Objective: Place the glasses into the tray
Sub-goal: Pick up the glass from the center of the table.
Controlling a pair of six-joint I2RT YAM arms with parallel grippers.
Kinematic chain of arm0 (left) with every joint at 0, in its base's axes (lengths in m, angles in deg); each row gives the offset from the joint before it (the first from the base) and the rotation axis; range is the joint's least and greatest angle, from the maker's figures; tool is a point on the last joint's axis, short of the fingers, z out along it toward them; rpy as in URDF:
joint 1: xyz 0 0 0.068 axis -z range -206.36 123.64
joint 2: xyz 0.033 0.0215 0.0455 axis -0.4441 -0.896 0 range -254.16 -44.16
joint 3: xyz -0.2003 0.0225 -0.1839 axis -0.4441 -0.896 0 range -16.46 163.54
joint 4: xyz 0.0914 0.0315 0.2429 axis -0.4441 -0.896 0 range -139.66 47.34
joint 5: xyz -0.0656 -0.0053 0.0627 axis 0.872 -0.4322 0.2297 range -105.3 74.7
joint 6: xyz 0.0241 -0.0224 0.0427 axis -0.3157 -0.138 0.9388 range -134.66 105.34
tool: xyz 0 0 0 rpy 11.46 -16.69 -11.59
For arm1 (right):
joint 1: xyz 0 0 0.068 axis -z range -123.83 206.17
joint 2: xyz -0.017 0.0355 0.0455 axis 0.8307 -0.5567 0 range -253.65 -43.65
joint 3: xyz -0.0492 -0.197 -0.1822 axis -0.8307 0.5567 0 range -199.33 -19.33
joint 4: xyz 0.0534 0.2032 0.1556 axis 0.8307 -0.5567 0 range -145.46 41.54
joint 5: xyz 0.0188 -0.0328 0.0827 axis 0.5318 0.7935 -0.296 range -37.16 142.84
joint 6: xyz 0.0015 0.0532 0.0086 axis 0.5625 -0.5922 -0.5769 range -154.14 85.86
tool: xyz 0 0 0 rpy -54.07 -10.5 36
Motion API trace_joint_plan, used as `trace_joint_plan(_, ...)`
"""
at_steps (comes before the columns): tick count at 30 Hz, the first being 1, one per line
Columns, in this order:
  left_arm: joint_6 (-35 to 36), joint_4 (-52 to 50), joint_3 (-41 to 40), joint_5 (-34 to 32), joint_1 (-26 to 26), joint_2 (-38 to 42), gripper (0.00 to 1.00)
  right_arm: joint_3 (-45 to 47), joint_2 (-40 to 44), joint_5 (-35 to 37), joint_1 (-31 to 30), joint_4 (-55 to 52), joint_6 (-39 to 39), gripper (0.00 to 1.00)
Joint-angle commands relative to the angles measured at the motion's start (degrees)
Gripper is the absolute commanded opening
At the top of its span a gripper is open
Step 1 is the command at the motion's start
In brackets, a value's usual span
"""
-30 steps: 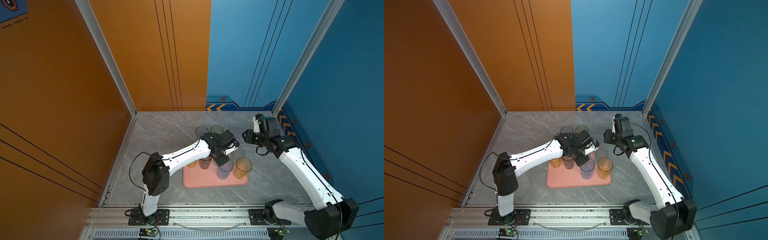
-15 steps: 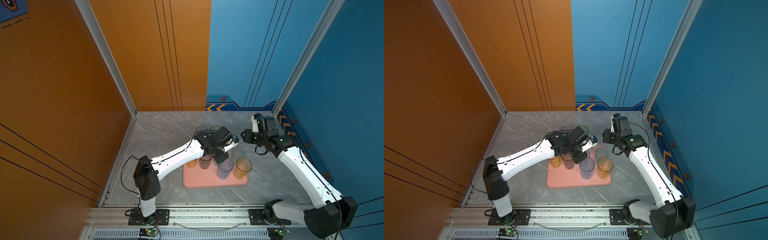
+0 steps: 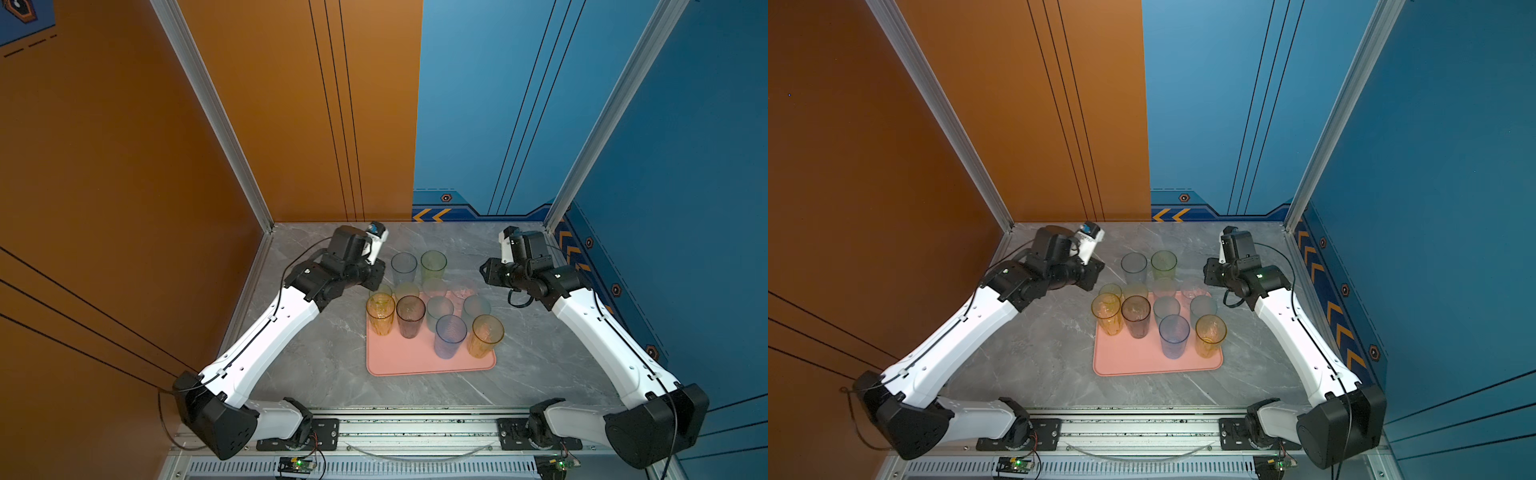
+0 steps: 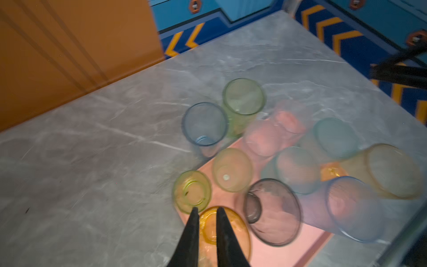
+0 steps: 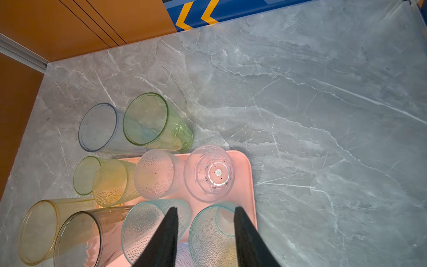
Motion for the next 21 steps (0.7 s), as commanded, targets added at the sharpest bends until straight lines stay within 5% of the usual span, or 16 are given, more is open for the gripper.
trace_joint_plan(1, -4.60, 3.10, -6.39, 0.33, -6.34, 1.35, 0.16, -2.24, -0.99, 0.85, -0.91, -2.38, 1.44, 0.39)
trace_joint_plan(7, -6.12, 5.60, -13.30, 4.12, -15.06, 0.63, 0.16, -7.52, -5.54, 0.25, -2.86, -5.58, 2.76, 0.29)
trace_joint_plan(21, -5.24, 8.42, -15.78, 4.06, -15.18, 1.20, 0.16, -23.69, -25.03, 1.19, -6.82, -10.82, 5.23, 0.23)
